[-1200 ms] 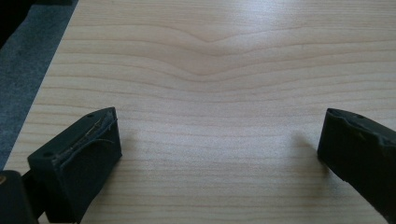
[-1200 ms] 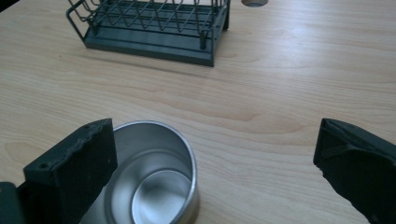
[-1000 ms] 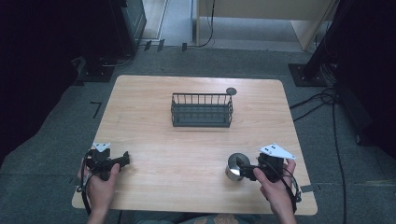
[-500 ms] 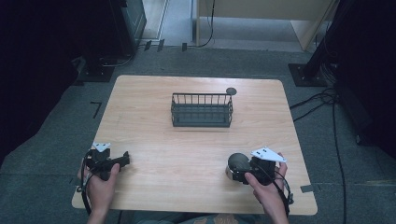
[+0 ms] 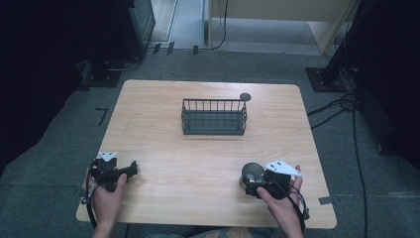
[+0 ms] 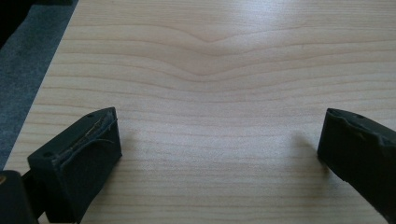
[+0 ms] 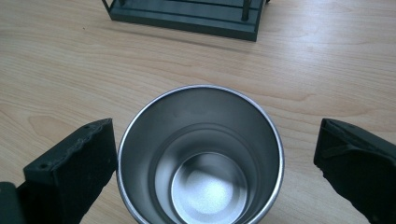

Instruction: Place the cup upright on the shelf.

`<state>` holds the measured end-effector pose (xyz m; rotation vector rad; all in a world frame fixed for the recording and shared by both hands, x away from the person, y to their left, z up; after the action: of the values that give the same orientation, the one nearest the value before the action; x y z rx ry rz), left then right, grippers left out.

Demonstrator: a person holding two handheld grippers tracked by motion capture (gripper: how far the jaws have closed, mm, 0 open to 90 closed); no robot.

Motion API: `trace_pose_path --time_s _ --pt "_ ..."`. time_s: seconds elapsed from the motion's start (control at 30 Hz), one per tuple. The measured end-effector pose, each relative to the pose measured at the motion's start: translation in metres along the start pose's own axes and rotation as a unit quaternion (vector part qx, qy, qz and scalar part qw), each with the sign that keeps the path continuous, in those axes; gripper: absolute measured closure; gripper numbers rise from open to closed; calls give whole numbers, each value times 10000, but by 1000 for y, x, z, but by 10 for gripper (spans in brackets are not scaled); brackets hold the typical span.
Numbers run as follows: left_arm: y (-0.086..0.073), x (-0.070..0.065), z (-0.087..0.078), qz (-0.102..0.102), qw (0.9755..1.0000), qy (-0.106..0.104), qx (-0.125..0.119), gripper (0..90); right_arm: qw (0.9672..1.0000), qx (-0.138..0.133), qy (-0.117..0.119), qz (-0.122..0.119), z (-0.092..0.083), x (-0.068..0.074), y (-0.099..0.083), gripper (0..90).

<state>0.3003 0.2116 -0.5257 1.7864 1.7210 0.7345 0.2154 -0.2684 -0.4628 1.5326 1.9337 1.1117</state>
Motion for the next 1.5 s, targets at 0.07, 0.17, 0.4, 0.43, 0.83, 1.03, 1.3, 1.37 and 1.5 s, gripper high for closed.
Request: trace_pose_path --time_s 0.07,0.17,0.4,0.43,0.83,1.03,1.3,1.37,1.5 --pt "0 0 0 -3 10000 -2 2 0 9999 -63 93 8 -2 1 0 0" --pt "0 0 0 -1 10000 -2 2 0 9999 -51 125 -7 -2 3 0 0" --pt "0 0 0 -2 10000 -1 0 0 9998 142 89 -81 8 5 -7 0" --pt "0 0 0 -2 10000 -1 0 0 9998 142 89 -81 8 5 -7 0" --pt "0 0 0 -2 10000 -2 1 0 9990 335 -94 -272 22 6 -19 79" --pt "0 0 0 -2 10000 -1 -1 0 9988 262 -165 -387 22 9 -19 159" --pt "0 0 0 -1 10000 -2 2 0 9994 186 -159 -256 18 6 -15 174" --pt "0 0 0 -4 10000 -1 -1 0 9995 152 -146 -251 17 5 -12 181" --pt "0 0 0 -2 10000 -3 4 0 9994 122 -144 -279 15 6 -6 182"
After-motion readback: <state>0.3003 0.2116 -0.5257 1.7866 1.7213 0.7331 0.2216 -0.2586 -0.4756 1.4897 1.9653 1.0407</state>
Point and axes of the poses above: each handheld gripper's, and its own axes: z roughly forward along the jaws, y roughly out of its top, x roughly to its left, the point moved 1 cm from there along z, roughly forward along the jaws, and after that the axes turned 2 degrees about -x, right-handed, at the moved point
